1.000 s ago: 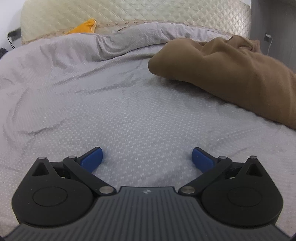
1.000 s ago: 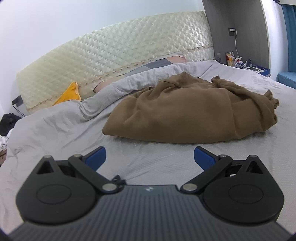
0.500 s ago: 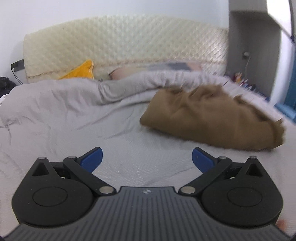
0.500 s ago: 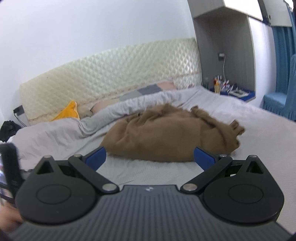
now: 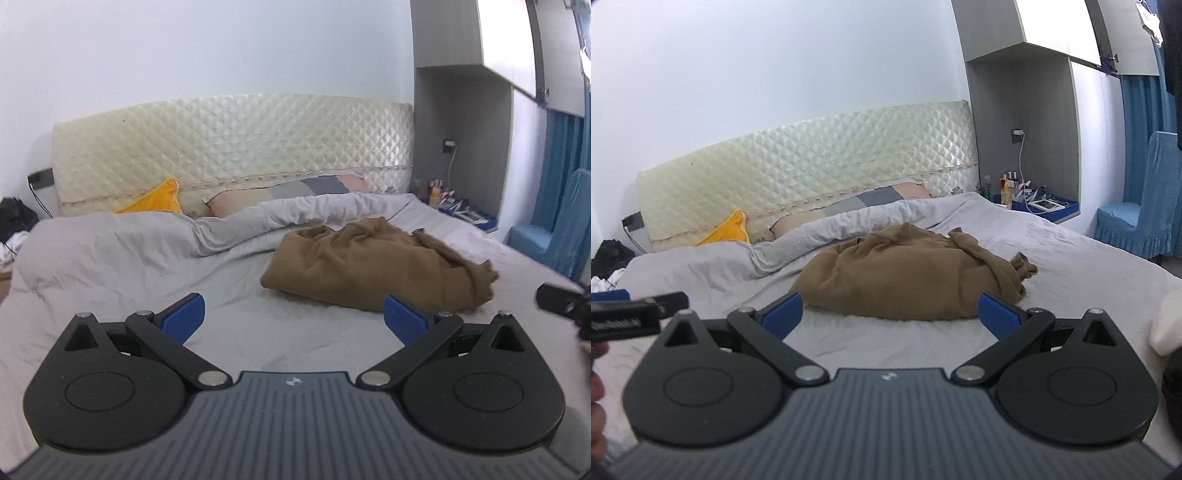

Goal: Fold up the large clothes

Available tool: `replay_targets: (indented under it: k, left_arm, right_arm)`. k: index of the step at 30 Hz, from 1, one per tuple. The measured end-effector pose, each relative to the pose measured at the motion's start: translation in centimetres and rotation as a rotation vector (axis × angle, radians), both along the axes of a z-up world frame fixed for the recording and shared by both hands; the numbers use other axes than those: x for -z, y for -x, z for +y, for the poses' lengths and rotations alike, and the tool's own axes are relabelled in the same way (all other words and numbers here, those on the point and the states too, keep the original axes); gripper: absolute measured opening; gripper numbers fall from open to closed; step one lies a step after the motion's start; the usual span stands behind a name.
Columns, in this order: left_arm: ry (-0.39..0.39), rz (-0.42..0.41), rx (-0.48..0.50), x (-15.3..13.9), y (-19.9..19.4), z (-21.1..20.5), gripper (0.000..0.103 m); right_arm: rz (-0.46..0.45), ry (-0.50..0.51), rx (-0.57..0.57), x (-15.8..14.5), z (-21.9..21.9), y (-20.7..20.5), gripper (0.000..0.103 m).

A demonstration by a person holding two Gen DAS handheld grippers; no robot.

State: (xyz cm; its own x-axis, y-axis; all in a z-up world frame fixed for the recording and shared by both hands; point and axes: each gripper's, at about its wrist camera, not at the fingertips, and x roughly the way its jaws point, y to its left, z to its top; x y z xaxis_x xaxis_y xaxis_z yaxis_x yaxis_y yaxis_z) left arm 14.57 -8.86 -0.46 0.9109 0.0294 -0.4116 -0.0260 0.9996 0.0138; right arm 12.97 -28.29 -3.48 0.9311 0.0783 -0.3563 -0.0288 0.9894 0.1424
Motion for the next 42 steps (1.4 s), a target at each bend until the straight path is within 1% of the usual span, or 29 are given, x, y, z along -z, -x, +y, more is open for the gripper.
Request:
replay_targets:
  k: [3, 7, 11, 15, 23, 30, 42]
  left_arm:
    - [-0.006, -0.017, -0.003, -0.3, 2.1, -0.4, 0.103]
    - [0.021, -0.022, 0.018, -0.7, 4.0, -0.6, 0.103]
    - [0.032, -0.024, 0.039, -0.8, 4.9, -0.7, 0.103]
    - [0.028, -0.030, 0.051, -0.9, 5.4, -0.8, 0.103]
    - [0.024, -0.011, 0.070, -0.3, 4.8, -0.9, 0.103]
    - [0.022, 0.008, 0.076, 0.1, 4.5, -1.0, 0.103]
    - [0.039, 0.005, 0.078, 0.4, 4.7, -0.6, 0.103]
  right_arm:
    - [0.015, 0.004, 0.006, 0.6, -0.2, 0.9, 0.103]
    - [0.033, 0.019, 0.015, 1.4, -0.1, 1.8, 0.103]
    - [0.032, 0.043, 0.029, 1.8, 0.1, 2.5, 0.103]
    - [0.038, 0.040, 0.037, 2.0, 0.0, 2.9, 0.103]
    - [0.056, 0.037, 0.033, 2.6, 0.3, 2.9, 0.103]
    - [0.057, 0.034, 0.038, 2.6, 0.2, 2.8, 0.103]
    - [0.052, 0.031, 0.042, 2.6, 0.0, 2.9, 0.103]
